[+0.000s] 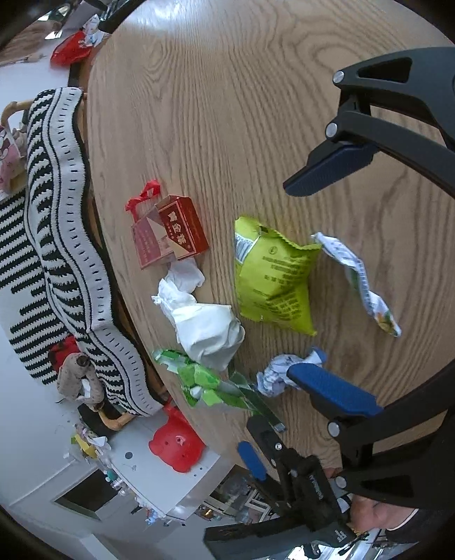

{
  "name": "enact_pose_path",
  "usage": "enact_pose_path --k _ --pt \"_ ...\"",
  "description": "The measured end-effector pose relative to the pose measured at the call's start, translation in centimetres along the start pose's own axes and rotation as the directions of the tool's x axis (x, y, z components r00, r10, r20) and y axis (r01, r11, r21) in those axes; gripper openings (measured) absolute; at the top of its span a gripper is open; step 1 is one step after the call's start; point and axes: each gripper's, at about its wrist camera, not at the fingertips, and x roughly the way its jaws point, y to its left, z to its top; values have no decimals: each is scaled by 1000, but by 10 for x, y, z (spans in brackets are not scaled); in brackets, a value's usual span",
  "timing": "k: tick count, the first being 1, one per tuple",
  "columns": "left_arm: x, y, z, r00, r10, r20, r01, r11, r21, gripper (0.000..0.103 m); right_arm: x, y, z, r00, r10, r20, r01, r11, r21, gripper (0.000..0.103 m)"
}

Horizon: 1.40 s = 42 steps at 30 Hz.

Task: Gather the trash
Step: 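Grasp the green-white carton with left tool while right tool grasps the yellow-green snack bag, then carry the carton and snack bag to the bin and release both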

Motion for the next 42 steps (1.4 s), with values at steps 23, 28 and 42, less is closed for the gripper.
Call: enact_pose_path --k 23,28,42 --pt "12 17 10 999 -44 28 45 999 -11 24 35 21 4 1000 11 -24 -13 997 -82 51" --pt "-5 23 9 998 -26 48 27 999 -31 24 15 23 6 999 19 43 -16 996 -83 48" --pt "-58 -11 12 995 -45 93 52 996 -76 24 -68 -11 3 987 -14 161 22 999 -44 48"
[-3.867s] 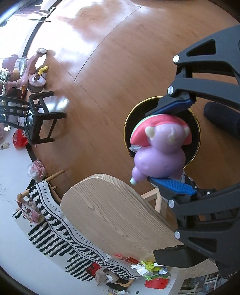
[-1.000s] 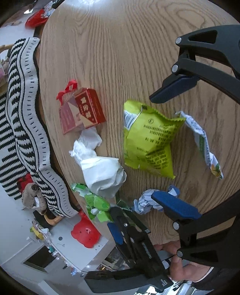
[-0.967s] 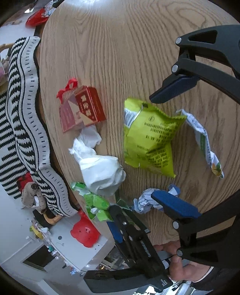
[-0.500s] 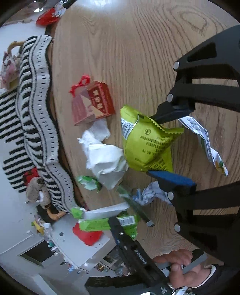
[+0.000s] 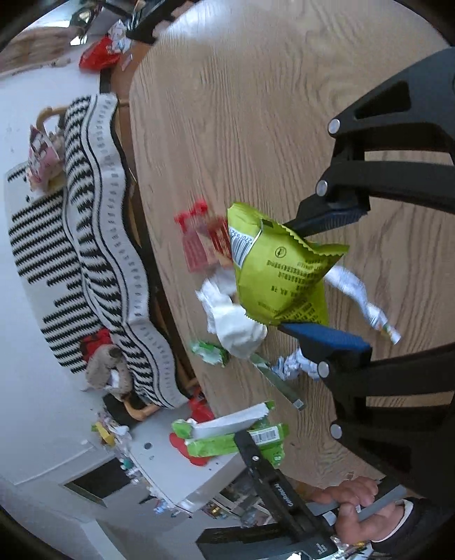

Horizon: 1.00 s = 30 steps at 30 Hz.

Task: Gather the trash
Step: 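Carry the carton and snack bag to the bin and release both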

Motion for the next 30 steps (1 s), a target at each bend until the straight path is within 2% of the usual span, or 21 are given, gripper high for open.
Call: enact_pose_path --k 3,8,11,13,18,23,25,28,30 --pt "-4 -29 -2 999 -34 -4 34 999 25 24 -33 -24 -3 999 -40 29 40 999 22 48" --pt "-4 -99 -9 991 -135 -28 136 987 80 24 -89 -69 -15 991 -116 69 112 992 63 48" --pt "-4 -149 -17 978 -202 -46 207 970 129 24 -127 -105 -28 981 -172 88 163 981 103 48" --pt "-3 -191 -25 964 -259 -67 267 949 165 24 -152 -131 -39 972 -214 98 200 970 136 48" --pt "-6 -275 -49 918 -377 -119 395 886 242 24 -207 -191 -71 943 -315 108 287 933 215 48" --pt "-7 -360 -90 847 -486 -214 531 782 327 24 -252 -247 -111 913 -400 84 362 886 289 48" --pt "-6 -384 -106 825 -506 -251 565 747 350 24 -262 -264 -125 905 -421 67 380 869 318 48" --pt "1 -424 -131 780 -535 -325 625 696 354 24 -279 -291 -149 894 -447 37 404 840 363 48" --pt "8 -444 -146 761 -536 -366 646 676 354 24 -286 -304 -163 890 -457 14 416 823 387 48"
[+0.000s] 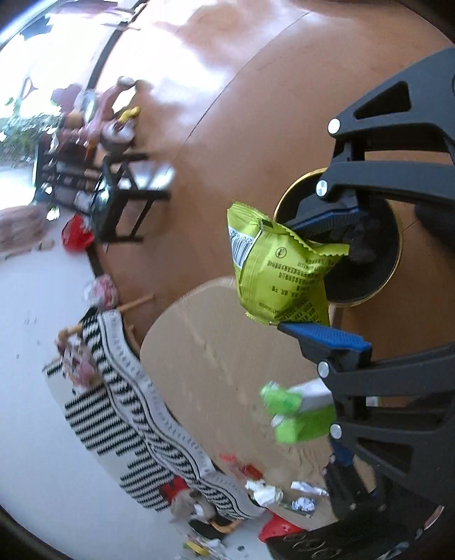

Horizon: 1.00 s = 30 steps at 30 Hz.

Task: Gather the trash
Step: 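Carry the carton and snack bag to the bin and release both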

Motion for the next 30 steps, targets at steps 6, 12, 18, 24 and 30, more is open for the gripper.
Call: enact_pose_path --k 6,12,18,24,30 --pt "49 -19 -8 995 -41 -87 42 999 14 24 12 -35 -12 996 -50 -77 54 997 55 48" --pt "78 -12 -10 992 -26 -127 24 1000 -20 24 25 -39 -15 990 -66 -124 74 995 61 48" --pt "83 -4 -2 991 -17 -133 13 999 -35 24 25 -32 -16 989 -68 -130 76 995 58 48" --pt "83 -7 -2 992 -24 -125 20 999 -33 25 25 -32 -13 989 -64 -131 72 995 62 49" --pt "81 -5 -2 993 -12 -121 8 999 -40 46 21 -31 -10 993 -55 -106 63 996 67 75"
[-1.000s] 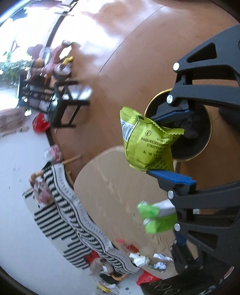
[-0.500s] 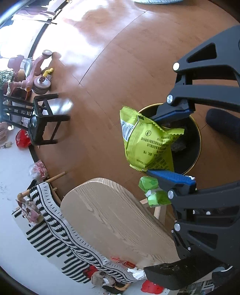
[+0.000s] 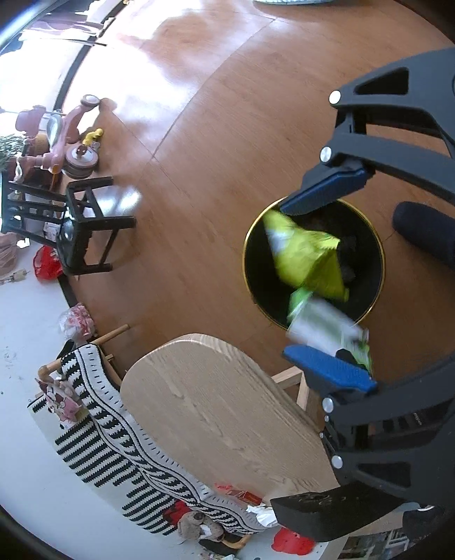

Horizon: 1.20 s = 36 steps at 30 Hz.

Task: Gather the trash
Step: 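Carry the carton and snack bag to the bin and release both, then grasp the green bottle with left tool while right tool grasps the white paper strip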

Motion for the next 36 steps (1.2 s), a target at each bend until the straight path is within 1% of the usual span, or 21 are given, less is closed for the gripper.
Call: enact_pose_path --k 3,5,6,8,9,11,14,17,19,22,23,24,27,28,29,31,32,33,35,36 --pt "-3 0 2 1000 0 5 0 1000 4 51 -2 1 1 1000 8 8 -8 1000 2 75" --pt "-7 -1 2 1000 1 11 -1 1000 6 59 -3 3 2 1000 8 12 -8 1000 0 75" --pt "-10 0 1 1000 2 16 -2 1000 8 61 -4 4 3 1000 7 15 -7 1000 -2 76" --pt "-18 1 1 1000 2 26 -3 1000 15 70 -7 10 6 999 13 30 -12 1000 -7 80" --pt "-23 2 1 999 6 33 -6 1000 15 72 -9 15 8 999 16 38 -16 1000 -14 82" --pt "-39 7 0 998 29 59 -30 1000 6 83 -14 29 10 998 30 52 -28 999 -37 83" --pt "-68 22 -1 993 58 105 -56 998 -23 90 -19 57 13 996 63 68 -58 995 -79 84" --pt "-103 45 -6 984 97 149 -87 994 -73 91 -23 91 16 991 108 77 -98 987 -128 86" --pt "-132 67 -12 975 134 178 -113 986 -120 91 -24 115 18 989 126 83 -111 980 -168 87" --pt "-167 98 -26 961 187 204 -151 972 -181 91 -21 158 20 982 175 70 -156 963 -221 87" --pt "-178 109 -31 956 209 207 -168 965 -199 92 -19 178 18 978 197 61 -177 953 -244 87" --pt "-190 121 -38 948 241 207 -195 956 -220 92 -18 191 18 976 209 55 -188 948 -258 87" --pt "-227 157 -59 918 334 215 -269 921 -282 92 -11 240 11 968 250 27 -229 922 -312 87" --pt "-236 165 -62 911 351 215 -282 912 -297 92 -7 259 7 965 264 13 -245 911 -332 87" --pt "-250 182 -73 898 383 214 -304 895 -326 92 -4 274 3 962 273 -1 -256 901 -350 87" --pt "-271 203 -88 881 426 208 -334 869 -365 92 4 304 -5 957 288 -27 -277 883 -378 87" --pt "-283 217 -99 867 455 202 -354 850 -390 92 9 320 -10 954 297 -45 -290 873 -392 87" --pt "-291 226 -108 859 472 197 -368 837 -405 92 14 334 -16 951 303 -59 -301 865 -402 87" --pt "-311 248 -127 835 518 185 -399 802 -445 92 25 361 -27 946 312 -91 -320 847 -425 87" --pt "-320 259 -135 827 533 178 -408 787 -463 92 30 374 -31 943 315 -105 -328 839 -434 87"
